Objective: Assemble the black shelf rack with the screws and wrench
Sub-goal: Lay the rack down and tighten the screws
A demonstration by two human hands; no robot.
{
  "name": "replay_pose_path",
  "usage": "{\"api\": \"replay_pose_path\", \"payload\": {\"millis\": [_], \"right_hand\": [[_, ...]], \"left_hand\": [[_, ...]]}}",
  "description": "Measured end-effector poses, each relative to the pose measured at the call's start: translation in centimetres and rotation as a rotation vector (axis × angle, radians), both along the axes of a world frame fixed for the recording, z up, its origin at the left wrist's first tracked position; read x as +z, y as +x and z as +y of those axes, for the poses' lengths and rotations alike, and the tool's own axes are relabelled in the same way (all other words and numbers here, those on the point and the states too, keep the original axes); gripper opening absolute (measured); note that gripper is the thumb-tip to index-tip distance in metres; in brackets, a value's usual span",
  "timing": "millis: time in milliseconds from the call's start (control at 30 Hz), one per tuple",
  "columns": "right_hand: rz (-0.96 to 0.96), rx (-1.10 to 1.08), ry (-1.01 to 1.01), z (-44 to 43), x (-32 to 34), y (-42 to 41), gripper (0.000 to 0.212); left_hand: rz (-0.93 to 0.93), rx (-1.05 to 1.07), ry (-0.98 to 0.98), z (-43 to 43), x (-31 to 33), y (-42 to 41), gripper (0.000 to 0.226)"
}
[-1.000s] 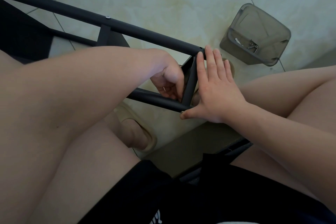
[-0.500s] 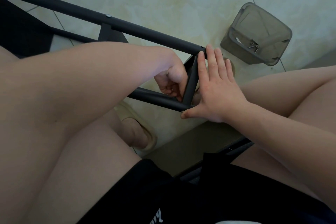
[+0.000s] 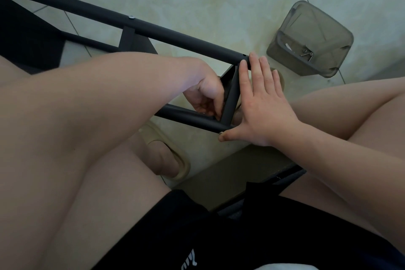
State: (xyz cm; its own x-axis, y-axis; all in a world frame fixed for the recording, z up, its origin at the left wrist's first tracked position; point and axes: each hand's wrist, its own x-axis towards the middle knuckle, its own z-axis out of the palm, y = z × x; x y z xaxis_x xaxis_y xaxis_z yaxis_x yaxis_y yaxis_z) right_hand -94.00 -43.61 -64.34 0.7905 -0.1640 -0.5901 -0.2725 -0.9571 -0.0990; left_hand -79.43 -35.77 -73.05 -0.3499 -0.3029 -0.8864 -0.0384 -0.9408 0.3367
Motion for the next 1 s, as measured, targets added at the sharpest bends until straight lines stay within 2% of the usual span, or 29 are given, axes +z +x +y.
{"api": "replay_pose_path", "payload": {"millis": [133,767,1000], "right_hand": [[-0.001,-0.001,0.005,0.0,-0.1,0.0,0.16],[0.001,0.003,-0.005,0.0,0.0,0.0,0.159],[0.008,0.002,-0.003,-0.2,0.0,0.2,0.159]], "left_hand": [[0.016,-0.076,0.018,0.1,0.2,0.3,0.029],[0.066,0.167,-0.078,0.9,0.2,-0.7,0.024],[-0.02,0.041,-0.051,0.6,0.3,0.0,0.01]]}}
